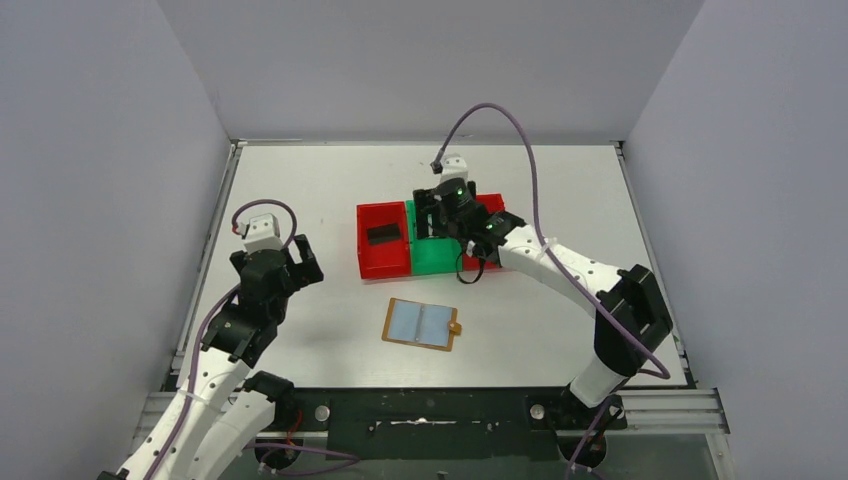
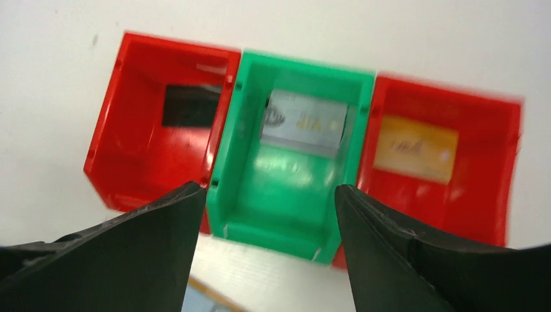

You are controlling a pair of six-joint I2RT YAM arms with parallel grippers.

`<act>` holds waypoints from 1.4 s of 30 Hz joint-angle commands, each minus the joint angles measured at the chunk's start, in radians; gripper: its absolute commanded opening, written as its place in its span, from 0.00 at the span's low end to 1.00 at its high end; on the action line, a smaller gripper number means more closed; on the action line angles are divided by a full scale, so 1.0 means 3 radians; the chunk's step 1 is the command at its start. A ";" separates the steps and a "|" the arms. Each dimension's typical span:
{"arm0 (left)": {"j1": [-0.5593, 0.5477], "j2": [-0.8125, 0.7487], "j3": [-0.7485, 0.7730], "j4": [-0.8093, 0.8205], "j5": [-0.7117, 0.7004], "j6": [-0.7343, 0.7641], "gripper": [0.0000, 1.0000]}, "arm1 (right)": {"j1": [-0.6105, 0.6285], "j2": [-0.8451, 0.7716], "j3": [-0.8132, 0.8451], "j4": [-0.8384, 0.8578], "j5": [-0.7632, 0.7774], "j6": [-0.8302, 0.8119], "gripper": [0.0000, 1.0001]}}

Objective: Take the credit cards out of the card holder

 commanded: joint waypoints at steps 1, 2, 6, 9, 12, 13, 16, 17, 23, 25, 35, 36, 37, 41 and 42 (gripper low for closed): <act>0.0026 -0.0001 0.0019 0.0208 0.0032 0.0045 0.90 | 0.0585 -0.0085 -0.0166 -0.0943 0.1027 0.1906 0.77; 0.0028 -0.0003 0.0019 0.0208 0.0029 0.0043 0.90 | 0.0686 -0.0099 -0.0224 -0.0991 0.1083 0.2096 0.77; 0.0034 0.0006 0.0016 0.0203 0.0013 0.0036 0.90 | 0.1134 -0.0097 -0.0352 -0.1141 0.1289 0.2717 0.78; 0.0034 0.0020 0.0019 0.0203 0.0018 0.0031 0.90 | 0.1477 -0.0001 -0.0304 -0.1235 0.1521 0.3101 0.78; 0.0038 0.0041 0.0017 0.0200 0.0037 0.0028 0.90 | 0.1657 0.0157 -0.0242 -0.1327 0.1585 0.3304 0.78; 0.0039 0.0041 0.0019 0.0202 0.0040 0.0024 0.90 | 0.1666 0.0215 -0.0227 -0.1357 0.1547 0.3344 0.77; 0.0039 0.0052 0.0019 0.0202 0.0047 0.0023 0.90 | 0.1668 0.0366 -0.0197 -0.1393 0.1439 0.3380 0.75; 0.0039 0.0052 0.0019 0.0202 0.0047 0.0024 0.90 | 0.1669 0.0393 -0.0199 -0.1379 0.1408 0.3389 0.75; 0.0044 0.0051 0.0019 0.0203 0.0032 0.0016 0.90 | 0.1671 0.0504 -0.0181 -0.1193 0.1197 0.3255 0.72; 0.0044 0.0052 0.0019 0.0202 0.0033 0.0016 0.90 | 0.1664 0.0580 -0.0138 -0.1150 0.1112 0.3197 0.72; 0.0059 0.0052 0.0009 0.0220 0.0067 0.0024 0.90 | 0.1656 0.0972 0.0100 -0.1526 0.1010 0.3319 0.74; 0.0059 0.0050 0.0009 0.0221 0.0061 0.0028 0.90 | 0.1658 0.0989 0.0098 -0.1548 0.1010 0.3328 0.74; 0.0059 0.0045 0.0007 0.0217 0.0059 0.0027 0.90 | 0.1650 0.1004 0.0090 -0.1567 0.1003 0.3338 0.74; 0.0064 0.0042 0.0001 0.0222 0.0052 0.0023 0.90 | 0.1649 0.1029 0.0032 -0.1511 0.0945 0.3332 0.72; 0.0065 0.0045 0.0003 0.0223 0.0051 0.0023 0.90 | 0.1644 0.1043 0.0020 -0.1502 0.0928 0.3338 0.71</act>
